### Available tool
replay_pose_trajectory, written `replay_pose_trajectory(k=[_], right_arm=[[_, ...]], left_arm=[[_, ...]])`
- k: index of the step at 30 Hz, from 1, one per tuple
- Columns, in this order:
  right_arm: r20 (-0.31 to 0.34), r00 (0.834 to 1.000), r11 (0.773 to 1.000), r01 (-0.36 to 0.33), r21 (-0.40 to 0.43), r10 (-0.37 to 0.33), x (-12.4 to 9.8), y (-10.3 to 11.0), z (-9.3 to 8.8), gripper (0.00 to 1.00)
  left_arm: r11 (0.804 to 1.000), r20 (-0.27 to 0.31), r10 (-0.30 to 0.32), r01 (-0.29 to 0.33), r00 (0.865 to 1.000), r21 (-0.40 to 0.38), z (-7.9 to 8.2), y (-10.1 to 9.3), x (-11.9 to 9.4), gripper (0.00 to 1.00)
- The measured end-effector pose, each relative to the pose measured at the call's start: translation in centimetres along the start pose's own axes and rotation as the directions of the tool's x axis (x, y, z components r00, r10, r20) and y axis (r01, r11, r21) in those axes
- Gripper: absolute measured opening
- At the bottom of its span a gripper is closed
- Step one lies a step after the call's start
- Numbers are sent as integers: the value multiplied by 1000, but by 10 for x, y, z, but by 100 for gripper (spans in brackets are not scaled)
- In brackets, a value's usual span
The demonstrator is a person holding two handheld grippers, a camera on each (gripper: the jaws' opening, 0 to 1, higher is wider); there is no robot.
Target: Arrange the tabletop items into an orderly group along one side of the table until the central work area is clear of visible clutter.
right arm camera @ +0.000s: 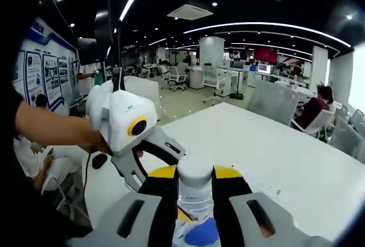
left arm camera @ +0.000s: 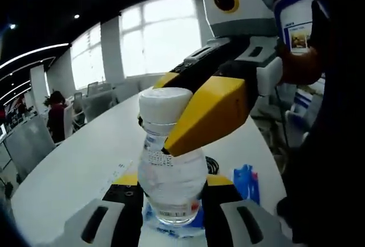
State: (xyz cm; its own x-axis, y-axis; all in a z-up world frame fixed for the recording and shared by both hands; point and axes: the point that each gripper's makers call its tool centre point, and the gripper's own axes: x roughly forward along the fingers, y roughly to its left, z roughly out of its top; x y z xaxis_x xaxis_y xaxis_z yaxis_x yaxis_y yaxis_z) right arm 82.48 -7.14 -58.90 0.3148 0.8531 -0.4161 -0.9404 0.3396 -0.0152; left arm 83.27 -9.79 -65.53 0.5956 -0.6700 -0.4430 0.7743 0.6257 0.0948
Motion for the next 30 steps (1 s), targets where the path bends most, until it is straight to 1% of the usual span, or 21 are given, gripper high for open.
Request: replay_pose_trajectory(k=[4, 9, 12, 14, 18, 20, 23, 26, 27, 28, 30], right_arm=[[-5, 1000, 1000, 1, 7, -1, 13, 3, 3, 16], [-8, 1000, 1000, -3, 9, 3, 27, 7, 4, 16], [-13, 1000, 1000, -4, 14, 5, 37, 10, 3, 16], [-15, 1000, 1000, 2, 16, -2, 47, 9, 2, 16], [-22, 999, 1000, 26, 15, -25, 61, 9, 1, 16], [-30, 999, 999, 40, 3, -40, 73, 10, -2, 16], [-39, 998, 998, 53, 15, -52, 87, 7, -7, 16], [-52, 997, 998, 63, 29, -61, 99, 7, -15, 16], [-55, 996, 997, 65, 32, -63, 100, 7, -15, 16], [-62, 995, 996, 76, 42, -74, 105, 7, -19, 16], [-75, 993, 995, 96, 36, -93, 113, 7, -24, 16]], left_arm=[[1000, -6, -10, 10, 1000, -9, -8, 7, -6, 37], [1000, 2, -25, 25, 1000, -13, -16, 14, -13, 37], [999, -10, -36, 36, 999, -13, -24, 20, -17, 37], [999, -16, -36, 36, 999, -8, -30, 26, -18, 37], [999, -19, -49, 48, 999, -23, -41, 35, -19, 37], [998, -25, -57, 57, 998, -14, -50, 43, -19, 37], [998, -44, -69, 68, 997, -10, -63, 52, -18, 37], [996, -65, -94, 94, 993, -2, -76, 58, -17, 37], [995, -67, -97, 97, 993, -1, -77, 58, -16, 37], [994, -76, -107, 108, 991, 9, -82, 59, -16, 37], [992, -95, -120, 123, 988, 24, -91, 63, -13, 37]])
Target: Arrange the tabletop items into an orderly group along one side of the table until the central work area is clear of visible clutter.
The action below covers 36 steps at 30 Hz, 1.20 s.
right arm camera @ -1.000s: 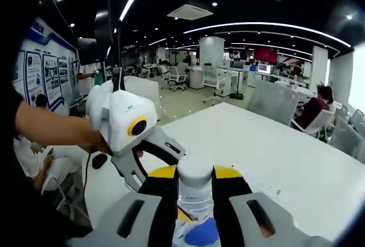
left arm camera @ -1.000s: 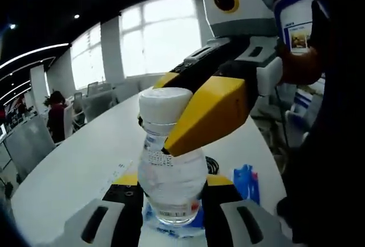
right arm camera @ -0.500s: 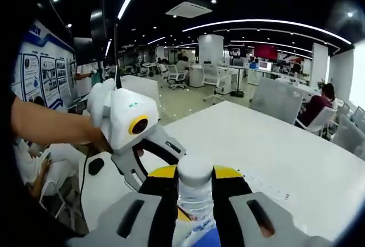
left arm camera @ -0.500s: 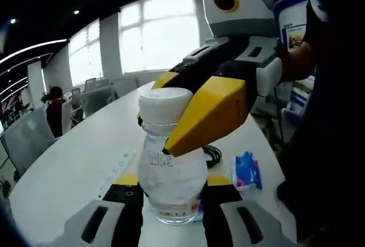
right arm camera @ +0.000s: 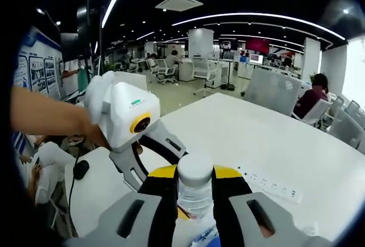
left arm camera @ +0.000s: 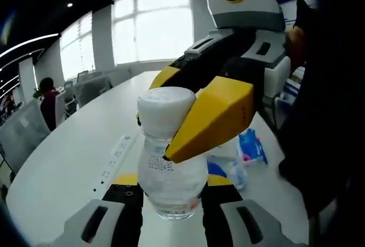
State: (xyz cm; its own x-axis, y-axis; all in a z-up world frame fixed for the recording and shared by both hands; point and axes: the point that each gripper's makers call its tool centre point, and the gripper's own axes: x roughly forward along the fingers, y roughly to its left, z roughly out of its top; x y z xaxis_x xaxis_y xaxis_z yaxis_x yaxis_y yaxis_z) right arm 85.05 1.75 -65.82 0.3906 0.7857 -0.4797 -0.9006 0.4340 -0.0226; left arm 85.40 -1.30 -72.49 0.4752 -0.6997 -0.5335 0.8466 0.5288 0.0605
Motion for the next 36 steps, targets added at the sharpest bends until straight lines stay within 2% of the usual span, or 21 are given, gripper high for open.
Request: replay_pose_trajectory(k=[14, 25, 36], right_arm=[[-66, 995, 997, 81, 15, -80, 45, -5, -21, 17], [-98, 993, 997, 67, 39, -63, 63, -1, -34, 17], [-121, 991, 998, 57, 14, -55, 67, 5, -42, 17]], left_arm=[[995, -97, -88, 93, 991, 45, -40, 20, 13, 37], [993, -147, -103, 111, 984, 43, -67, 30, 13, 37], [991, -167, -119, 128, 979, 45, -78, 28, 14, 37]])
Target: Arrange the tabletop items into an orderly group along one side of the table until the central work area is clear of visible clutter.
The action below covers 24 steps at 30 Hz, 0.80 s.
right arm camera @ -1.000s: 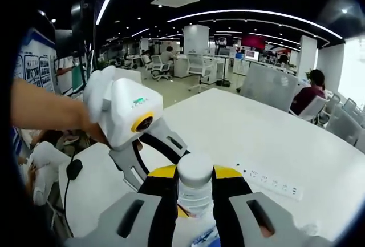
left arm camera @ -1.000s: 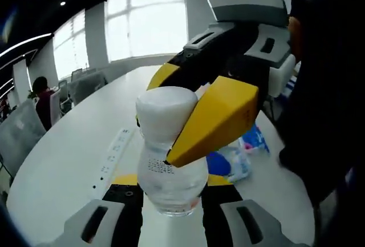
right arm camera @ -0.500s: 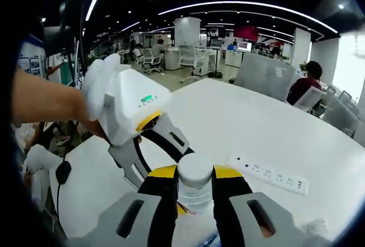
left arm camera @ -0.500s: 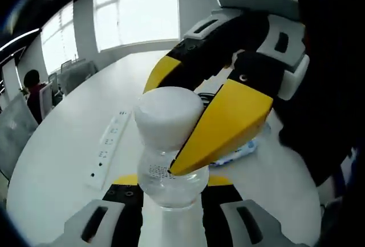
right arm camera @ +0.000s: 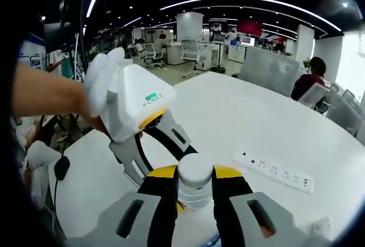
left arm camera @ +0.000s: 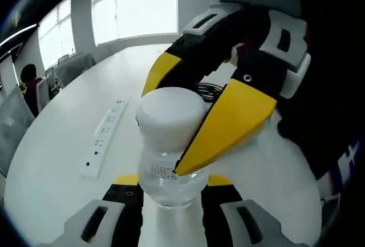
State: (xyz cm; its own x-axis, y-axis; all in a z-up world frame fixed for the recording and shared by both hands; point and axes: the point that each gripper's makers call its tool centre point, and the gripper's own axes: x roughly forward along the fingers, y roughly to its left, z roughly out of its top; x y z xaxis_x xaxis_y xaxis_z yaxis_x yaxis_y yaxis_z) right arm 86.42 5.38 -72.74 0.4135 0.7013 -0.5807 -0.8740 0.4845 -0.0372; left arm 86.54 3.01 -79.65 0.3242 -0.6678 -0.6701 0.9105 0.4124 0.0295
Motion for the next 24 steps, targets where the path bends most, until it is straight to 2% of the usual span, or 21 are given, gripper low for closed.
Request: replay_pose_trajectory(k=[6, 10, 16, 21, 24], right_arm=[[-7, 1000, 1000, 4, -14, -4, 6, 1, 3, 17], [-4, 1000, 1000, 10, -8, -10, 6, -1, 3, 18], [-1, 1000, 1000, 14, -20, -14, 5, 1, 4, 18], [2, 1000, 996, 5, -86, -5, 4, 3, 4, 19], [-4, 1000, 996, 4, -90, -5, 4, 1, 3, 20]], left_arm=[[1000, -1, -18, 18, 1000, -12, -3, 2, -3, 37], [1000, -47, -30, 30, 998, -7, -3, 3, -1, 38], [1000, -68, -16, 16, 998, -4, -5, 2, -3, 38], [1000, -75, 5, -5, 997, -5, -6, 2, -5, 39], [1000, -70, 16, -17, 997, -19, -5, 1, -6, 38]])
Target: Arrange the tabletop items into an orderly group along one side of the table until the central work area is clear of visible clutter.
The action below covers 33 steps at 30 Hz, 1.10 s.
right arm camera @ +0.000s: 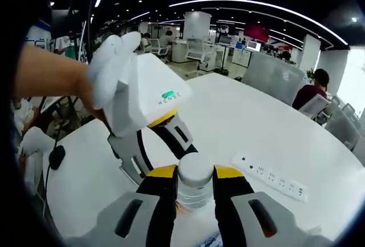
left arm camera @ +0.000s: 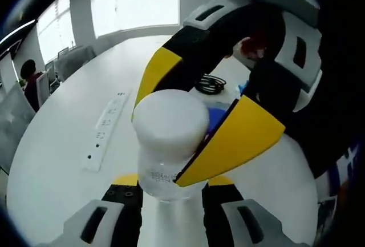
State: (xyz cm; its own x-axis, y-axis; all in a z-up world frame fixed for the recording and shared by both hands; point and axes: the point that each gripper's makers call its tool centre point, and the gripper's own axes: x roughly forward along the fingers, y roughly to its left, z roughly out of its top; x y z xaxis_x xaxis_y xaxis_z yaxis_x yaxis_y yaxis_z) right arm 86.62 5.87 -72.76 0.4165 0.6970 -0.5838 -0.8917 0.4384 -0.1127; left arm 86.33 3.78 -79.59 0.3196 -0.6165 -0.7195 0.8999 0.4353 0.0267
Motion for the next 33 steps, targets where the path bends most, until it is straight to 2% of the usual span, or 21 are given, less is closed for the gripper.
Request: replay_pose_trajectory(k=[5, 9, 14, 16, 23, 25, 33], right_arm=[[48, 999, 999, -21, 41, 19, -6, -3, 8, 24], [70, 997, 999, -42, 35, 39, -10, 3, 11, 26], [107, 994, 996, -31, 88, 22, -32, 0, 6, 30], [113, 993, 994, -26, 102, 14, -40, -2, 2, 35], [127, 992, 988, 2, 155, -21, -72, -12, -21, 39], [127, 991, 982, 5, 188, -29, -86, -13, -31, 40], [95, 993, 956, 40, 290, -71, -114, -15, -69, 44]], left_arm=[[1000, 15, 18, -18, 1000, -22, 2, 1, -9, 36], [999, 34, 35, -34, 999, -34, 6, 1, -17, 36], [995, 56, 73, -68, 996, -78, 9, -1, -27, 40], [988, 73, 90, -80, 993, -133, 11, -4, -32, 42], [981, 102, 127, -109, 987, -163, 26, -7, -46, 47], [980, 111, 137, -118, 984, -163, 33, -6, -50, 48], [980, 137, 160, -141, 978, -143, 62, 1, -59, 50]])
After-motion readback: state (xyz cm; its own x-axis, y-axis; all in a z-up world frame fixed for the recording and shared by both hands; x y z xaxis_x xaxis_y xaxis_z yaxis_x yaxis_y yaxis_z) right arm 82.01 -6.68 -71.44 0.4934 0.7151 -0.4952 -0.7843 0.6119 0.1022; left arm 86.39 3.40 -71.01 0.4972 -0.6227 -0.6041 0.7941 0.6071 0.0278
